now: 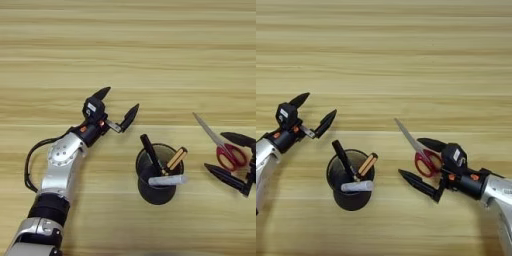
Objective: Move the objects on the table
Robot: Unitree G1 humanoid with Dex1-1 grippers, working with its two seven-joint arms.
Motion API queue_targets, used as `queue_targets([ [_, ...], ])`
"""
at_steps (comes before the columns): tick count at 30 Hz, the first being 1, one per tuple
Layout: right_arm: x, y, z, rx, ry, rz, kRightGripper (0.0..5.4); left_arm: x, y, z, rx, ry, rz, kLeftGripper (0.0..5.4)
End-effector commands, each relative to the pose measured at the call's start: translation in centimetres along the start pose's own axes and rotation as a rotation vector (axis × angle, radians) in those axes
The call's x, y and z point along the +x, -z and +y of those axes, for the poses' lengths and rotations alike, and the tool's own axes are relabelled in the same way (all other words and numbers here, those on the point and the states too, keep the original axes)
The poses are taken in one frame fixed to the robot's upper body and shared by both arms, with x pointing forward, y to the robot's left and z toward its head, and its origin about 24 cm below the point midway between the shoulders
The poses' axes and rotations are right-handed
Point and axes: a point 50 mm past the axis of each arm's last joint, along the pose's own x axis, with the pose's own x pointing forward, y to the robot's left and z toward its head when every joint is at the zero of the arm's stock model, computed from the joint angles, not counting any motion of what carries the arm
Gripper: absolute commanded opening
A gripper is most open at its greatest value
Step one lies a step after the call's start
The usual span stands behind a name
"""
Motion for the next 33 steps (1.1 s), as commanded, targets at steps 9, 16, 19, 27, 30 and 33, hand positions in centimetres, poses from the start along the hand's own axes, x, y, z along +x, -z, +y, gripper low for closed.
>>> queue_targets([
  [9, -0.9, 0.9, -0.1, 0.035, 0.218, 0.086, 5.34, 0.4, -0.4, 0.3, 0.026, 0.006, -0.011, 5.4],
  [16, -1.1, 2.1, 0.3, 0.119, 0.225, 0.184, 5.34, 0.5, -0.4, 0.4, 0.027, 0.006, -0.013, 5.4],
  [19, -1.1, 2.5, 0.0, 0.152, 0.261, 0.21, 5.34, 0.5, -0.4, 0.4, 0.027, 0.006, -0.013, 5.4],
  [27, -1.2, 3.6, -0.1, 0.207, 0.285, 0.28, 5.34, 0.5, -0.5, 0.4, 0.026, 0.005, -0.014, 5.4],
  [30, -1.2, 3.9, -0.2, 0.219, 0.297, 0.294, 5.34, 0.6, -0.5, 0.4, 0.026, 0.005, -0.014, 5.4],
  [33, -1.0, 4.1, -0.5, 0.23, 0.314, 0.302, 5.34, 0.6, -0.5, 0.4, 0.026, 0.006, -0.015, 5.4],
])
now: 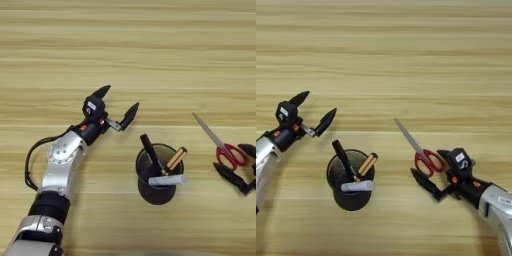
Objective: Move the objects on the table
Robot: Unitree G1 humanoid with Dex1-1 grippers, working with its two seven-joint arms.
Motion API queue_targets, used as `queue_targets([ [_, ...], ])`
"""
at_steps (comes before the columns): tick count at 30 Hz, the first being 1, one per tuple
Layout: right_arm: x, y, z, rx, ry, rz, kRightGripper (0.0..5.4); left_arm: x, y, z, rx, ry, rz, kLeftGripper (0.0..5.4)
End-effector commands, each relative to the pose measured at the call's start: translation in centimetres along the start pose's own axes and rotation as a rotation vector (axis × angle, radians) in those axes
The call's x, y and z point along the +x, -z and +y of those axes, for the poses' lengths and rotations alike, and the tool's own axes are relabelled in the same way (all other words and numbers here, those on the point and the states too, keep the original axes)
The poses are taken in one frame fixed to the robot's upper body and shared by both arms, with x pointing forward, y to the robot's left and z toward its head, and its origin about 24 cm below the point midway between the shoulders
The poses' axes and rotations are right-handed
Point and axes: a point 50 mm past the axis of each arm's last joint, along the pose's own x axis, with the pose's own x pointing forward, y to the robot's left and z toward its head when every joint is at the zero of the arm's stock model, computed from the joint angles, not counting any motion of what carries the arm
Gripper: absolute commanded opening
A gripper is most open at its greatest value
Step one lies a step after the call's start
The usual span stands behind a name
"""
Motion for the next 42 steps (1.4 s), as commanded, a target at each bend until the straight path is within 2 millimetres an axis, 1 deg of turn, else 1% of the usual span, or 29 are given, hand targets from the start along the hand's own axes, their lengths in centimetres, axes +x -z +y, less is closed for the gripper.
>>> queue_targets([
  [1, 0.1, 1.2, -0.3, 0.043, 0.03, 0.071, 5.34, 0.4, -0.4, 0.2, 0.021, 0.006, -0.008, 5.4],
  [7, 0.3, 1.5, -0.3, 0.07, 0.024, 0.095, 5.34, 0.4, -0.4, 0.2, 0.02, 0.005, -0.01, 5.4],
  [8, 0.3, 1.6, -0.2, 0.075, 0.017, 0.097, 5.16, 0.4, -0.4, 0.2, 0.02, 0.005, -0.01, 5.4],
  [10, 0.3, 1.8, 0.0, 0.085, 0.002, 0.108, 5.07, 0.4, -0.4, 0.2, 0.02, 0.006, -0.011, 5.4],
  [13, 0.2, 2.3, 0.2, 0.097, -0.011, 0.127, 4.69, 0.4, -0.4, 0.2, 0.021, 0.006, -0.011, 5.4],
  [14, 0.2, 2.4, 0.4, 0.104, -0.017, 0.133, 4.63, 0.4, -0.4, 0.2, 0.021, 0.006, -0.011, 5.4],
  [15, 0.2, 2.6, 0.5, 0.11, -0.023, 0.139, 4.45, 0.4, -0.4, 0.2, 0.021, 0.006, -0.011, 5.4],
  [21, 0.2, 3.4, 1.1, 0.127, -0.051, 0.177, 3.86, 0.4, -0.4, 0.2, 0.021, 0.006, -0.012, 5.4],
  [32, 0.2, 4.0, 1.6, 0.136, -0.076, 0.2, 3.85, 0.4, -0.4, 0.2, 0.022, 0.006, -0.013, 5.4],
  [38, 0.6, 2.9, 1.7, 0.146, -0.093, 0.148, 3.85, 0.4, -0.4, 0.2, 0.022, 0.006, -0.012, 5.4],
  [42, 0.9, 1.6, 1.6, 0.128, -0.112, 0.098, 3.85, 0.5, -0.4, 0.2, 0.023, 0.005, -0.012, 5.4],
])
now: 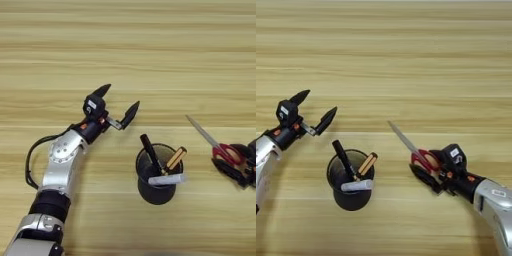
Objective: Move the objects on the table
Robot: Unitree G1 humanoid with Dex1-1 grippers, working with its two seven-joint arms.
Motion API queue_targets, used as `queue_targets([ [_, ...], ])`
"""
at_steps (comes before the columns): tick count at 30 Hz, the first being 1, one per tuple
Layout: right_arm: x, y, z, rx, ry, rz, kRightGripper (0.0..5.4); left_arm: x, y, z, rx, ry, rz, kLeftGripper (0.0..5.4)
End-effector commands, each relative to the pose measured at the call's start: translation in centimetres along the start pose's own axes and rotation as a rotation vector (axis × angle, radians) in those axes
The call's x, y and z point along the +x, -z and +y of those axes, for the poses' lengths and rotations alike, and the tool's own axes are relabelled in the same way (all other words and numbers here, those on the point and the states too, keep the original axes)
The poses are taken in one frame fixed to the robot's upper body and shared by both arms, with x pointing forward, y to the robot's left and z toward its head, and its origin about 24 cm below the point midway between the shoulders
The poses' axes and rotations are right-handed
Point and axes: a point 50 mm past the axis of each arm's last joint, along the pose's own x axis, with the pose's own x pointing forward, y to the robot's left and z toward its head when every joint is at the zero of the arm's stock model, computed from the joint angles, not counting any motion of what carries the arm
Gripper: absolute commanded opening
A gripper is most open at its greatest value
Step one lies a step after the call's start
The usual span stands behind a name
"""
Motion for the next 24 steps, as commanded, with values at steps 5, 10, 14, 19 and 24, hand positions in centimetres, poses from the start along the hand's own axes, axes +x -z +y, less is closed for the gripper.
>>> queue_targets([
  [5, -0.4, -0.5, 0.9, 0.004, -0.099, 0.025, 3.85, 0.3, -0.3, 0.2, 0.022, 0.003, -0.007, 5.4],
  [10, -0.8, -1.4, 1.8, -0.044, -0.185, 0.007, 3.85, 0.3, -0.2, 0.1, 0.022, 0.003, -0.008, 5.4],
  [14, -1.0, -1.4, 2.4, -0.074, -0.234, 0.012, 3.85, 0.3, -0.2, 0.2, 0.023, 0.002, -0.008, 5.4],
  [19, -1.2, -1.0, 3.2, -0.127, -0.302, 0.033, 3.85, 0.3, -0.2, 0.2, 0.023, 0.003, -0.008, 5.4],
  [24, -1.2, -0.5, 3.6, -0.171, -0.346, 0.056, 3.85, 0.3, -0.3, 0.1, 0.023, 0.002, -0.009, 5.4],
])
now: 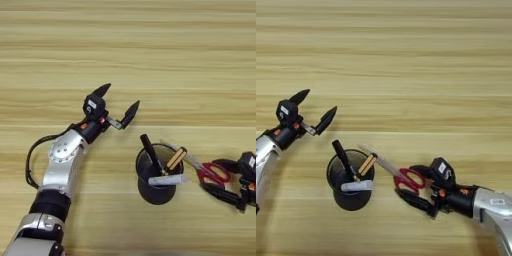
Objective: Move the objects on the table
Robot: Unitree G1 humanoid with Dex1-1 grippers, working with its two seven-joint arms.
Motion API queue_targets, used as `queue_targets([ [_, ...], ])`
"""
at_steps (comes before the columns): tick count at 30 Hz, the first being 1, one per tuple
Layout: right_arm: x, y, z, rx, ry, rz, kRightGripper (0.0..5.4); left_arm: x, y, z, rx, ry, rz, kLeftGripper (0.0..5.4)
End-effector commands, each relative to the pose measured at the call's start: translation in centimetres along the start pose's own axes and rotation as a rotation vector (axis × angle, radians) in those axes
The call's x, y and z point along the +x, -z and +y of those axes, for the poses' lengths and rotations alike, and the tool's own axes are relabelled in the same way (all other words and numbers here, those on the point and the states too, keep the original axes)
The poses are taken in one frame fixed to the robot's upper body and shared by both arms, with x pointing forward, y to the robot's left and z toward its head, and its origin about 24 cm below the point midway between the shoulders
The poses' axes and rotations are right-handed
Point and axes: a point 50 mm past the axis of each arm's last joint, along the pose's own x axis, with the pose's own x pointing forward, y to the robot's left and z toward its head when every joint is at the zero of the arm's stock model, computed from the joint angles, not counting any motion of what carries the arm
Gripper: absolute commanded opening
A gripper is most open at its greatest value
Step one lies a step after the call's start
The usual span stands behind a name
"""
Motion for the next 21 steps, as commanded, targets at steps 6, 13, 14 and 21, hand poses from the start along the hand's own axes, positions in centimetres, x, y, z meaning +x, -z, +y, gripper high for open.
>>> queue_targets([
  [6, 0.0, 0.6, 0.3, -0.062, -0.058, 0.059, 3.85, 0.3, -0.2, 0.1, 0.019, 0.003, -0.003, 5.4],
  [13, 0.1, 1.4, 0.2, -0.086, -0.055, 0.099, 4.25, 0.3, -0.3, 0.2, 0.021, 0.004, -0.003, 5.4],
  [14, 0.1, 1.4, 0.2, -0.088, -0.055, 0.1, 4.38, 0.3, -0.3, 0.2, 0.021, 0.004, -0.003, 5.4],
  [21, 0.1, 1.2, 0.2, -0.095, -0.053, 0.084, 5.04, 0.3, -0.2, 0.1, 0.019, 0.004, -0.003, 5.4],
])
